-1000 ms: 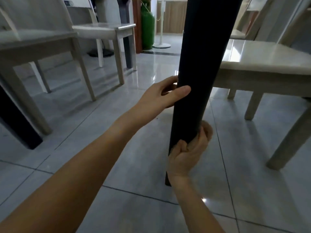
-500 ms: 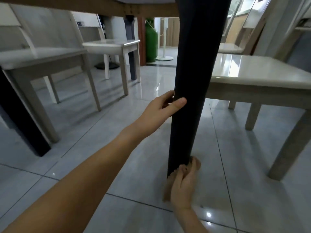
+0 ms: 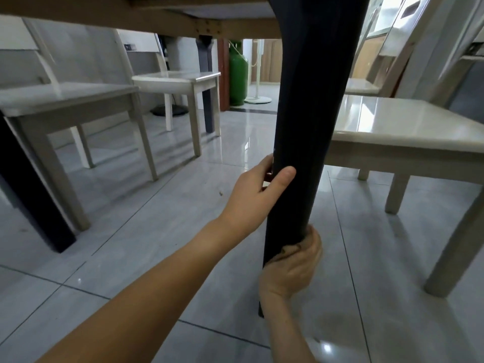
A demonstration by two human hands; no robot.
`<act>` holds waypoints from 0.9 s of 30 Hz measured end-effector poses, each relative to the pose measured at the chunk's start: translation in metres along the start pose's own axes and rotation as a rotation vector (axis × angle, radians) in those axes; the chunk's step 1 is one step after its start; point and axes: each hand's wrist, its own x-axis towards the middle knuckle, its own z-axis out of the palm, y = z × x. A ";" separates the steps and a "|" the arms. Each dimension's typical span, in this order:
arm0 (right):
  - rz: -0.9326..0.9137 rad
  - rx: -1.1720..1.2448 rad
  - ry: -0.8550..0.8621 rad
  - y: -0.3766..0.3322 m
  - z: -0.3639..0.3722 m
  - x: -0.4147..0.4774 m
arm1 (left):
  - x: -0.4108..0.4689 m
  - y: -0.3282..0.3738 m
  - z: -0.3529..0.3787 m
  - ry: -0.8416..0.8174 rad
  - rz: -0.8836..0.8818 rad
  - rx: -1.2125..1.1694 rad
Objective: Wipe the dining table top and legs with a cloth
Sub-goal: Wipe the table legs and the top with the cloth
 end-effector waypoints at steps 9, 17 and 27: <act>0.607 -0.128 -0.001 0.081 -0.038 -0.035 | -0.005 0.004 -0.003 -0.013 -0.011 -0.050; -0.126 0.044 0.031 -0.054 0.003 -0.020 | -0.001 -0.001 0.003 0.023 0.023 -0.077; 0.015 -0.451 -0.272 0.076 -0.066 -0.053 | -0.002 0.001 -0.001 -0.013 0.013 -0.017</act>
